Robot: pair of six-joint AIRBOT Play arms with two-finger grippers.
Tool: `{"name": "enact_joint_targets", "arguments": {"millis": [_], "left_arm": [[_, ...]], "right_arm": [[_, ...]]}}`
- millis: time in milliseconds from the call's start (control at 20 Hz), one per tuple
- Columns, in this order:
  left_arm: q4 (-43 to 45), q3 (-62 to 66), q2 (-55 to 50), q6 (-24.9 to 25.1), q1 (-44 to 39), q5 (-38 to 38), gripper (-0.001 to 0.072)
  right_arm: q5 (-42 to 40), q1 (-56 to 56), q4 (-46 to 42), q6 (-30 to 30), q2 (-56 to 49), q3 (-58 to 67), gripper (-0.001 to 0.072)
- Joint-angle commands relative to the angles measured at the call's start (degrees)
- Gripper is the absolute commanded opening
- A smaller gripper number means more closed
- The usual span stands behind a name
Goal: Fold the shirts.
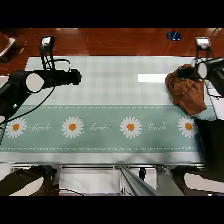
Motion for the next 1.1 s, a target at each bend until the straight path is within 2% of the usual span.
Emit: {"name": "enact_joint_targets", "arguments": {"millis": [0, 350, 400, 450, 500, 650, 850, 950, 1050], "left_arm": [[0.0, 0.0, -1.7, 0.0, 0.1, -2.6, 0.0508], [-0.2, 0.0, -5.5, 0.0, 0.0, -8.2, 0.0508], [-0.3, 0.0, -5.6, 0.0, 0.0, -9.3, 0.0508], [-0.2, 0.0, -5.5, 0.0, 0.0, -10.4, 0.0508], [0.7, 0.0, -5.3, 0.2, 0.4, -11.8, 0.0508], [5.9, 2.0, -3.5, 0.2, 3.9, -19.1, 0.0507], [6.1, 0.9, 5.5, 0.2, 8.0, -26.4, 0.0508], [4.0, -4.7, 12.6, 0.1, 5.7, -24.0, 0.0508], [3.6, -11.6, 19.3, -2.7, 2.1, -20.6, 0.0508]], "right_arm": [[0.9, -8.4, 10.1, -3.0, -5.3, 0.4, 0.0408], [4.2, -11.0, 14.2, -5.0, -13.2, 0.4, 0.0396], [4.7, -11.0, 16.2, -6.3, -13.7, 0.4, 0.0304], [5.1, -11.0, 19.4, -9.4, -13.7, 0.4, 0.0109], [5.2, -11.0, 23.2, -13.7, -13.1, 0.6, 0.0026], [6.9, -10.8, 31.5, -23.2, -8.3, 6.3, 0.0026], [6.3, -8.2, 36.4, -28.9, 2.3, 19.8, 0.0026], [5.4, -4.9, 36.3, -30.7, 7.4, 25.5, 0.0026], [5.2, -1.0, 36.0, -32.4, 11.6, 30.3, 0.0025]]}}
